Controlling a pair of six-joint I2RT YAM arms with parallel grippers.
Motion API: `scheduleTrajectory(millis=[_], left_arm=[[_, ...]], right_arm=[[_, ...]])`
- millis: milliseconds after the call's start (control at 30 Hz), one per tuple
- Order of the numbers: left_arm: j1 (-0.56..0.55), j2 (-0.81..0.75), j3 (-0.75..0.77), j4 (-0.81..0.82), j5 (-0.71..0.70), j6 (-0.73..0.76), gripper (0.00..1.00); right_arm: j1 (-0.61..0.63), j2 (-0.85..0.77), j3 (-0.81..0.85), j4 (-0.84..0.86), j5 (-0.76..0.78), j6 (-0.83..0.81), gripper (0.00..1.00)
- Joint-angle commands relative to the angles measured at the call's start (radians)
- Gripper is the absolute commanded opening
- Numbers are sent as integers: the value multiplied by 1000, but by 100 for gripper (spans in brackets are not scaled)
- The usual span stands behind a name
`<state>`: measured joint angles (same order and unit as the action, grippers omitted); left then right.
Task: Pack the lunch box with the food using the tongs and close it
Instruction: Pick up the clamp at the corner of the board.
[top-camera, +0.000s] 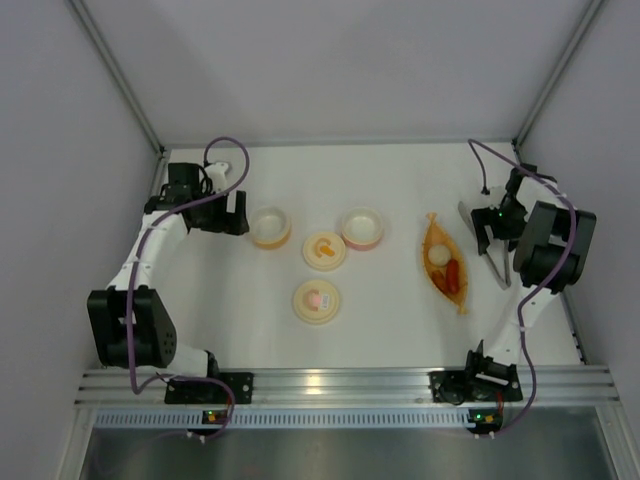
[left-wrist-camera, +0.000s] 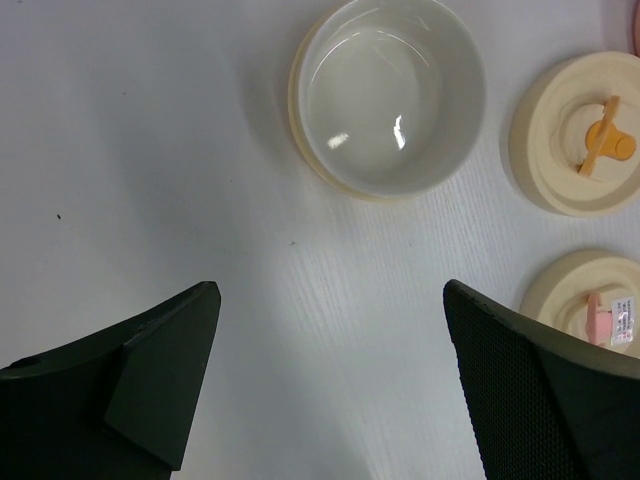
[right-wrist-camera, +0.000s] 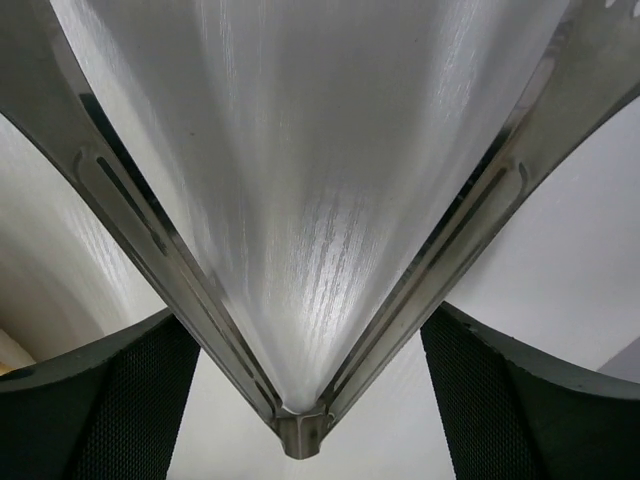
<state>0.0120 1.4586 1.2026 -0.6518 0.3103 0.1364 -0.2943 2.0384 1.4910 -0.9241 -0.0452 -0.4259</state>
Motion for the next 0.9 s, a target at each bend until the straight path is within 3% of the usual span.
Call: scheduleTrajectory(millis=[0, 300, 533, 867], left_arm=[[0, 11, 37, 32, 30, -6, 98], [-1, 13, 29, 30, 21, -3, 98], [-1, -1, 26, 29, 18, -4, 98], [-1, -29, 25, 21, 13, -4, 98]], right_arm=[[11, 28, 49, 16, -18, 10, 84], [11, 17, -6, 18, -35, -7, 73], [11, -9, -11, 11, -59, -4, 50], [11, -136, 109, -105, -159, -13, 42]])
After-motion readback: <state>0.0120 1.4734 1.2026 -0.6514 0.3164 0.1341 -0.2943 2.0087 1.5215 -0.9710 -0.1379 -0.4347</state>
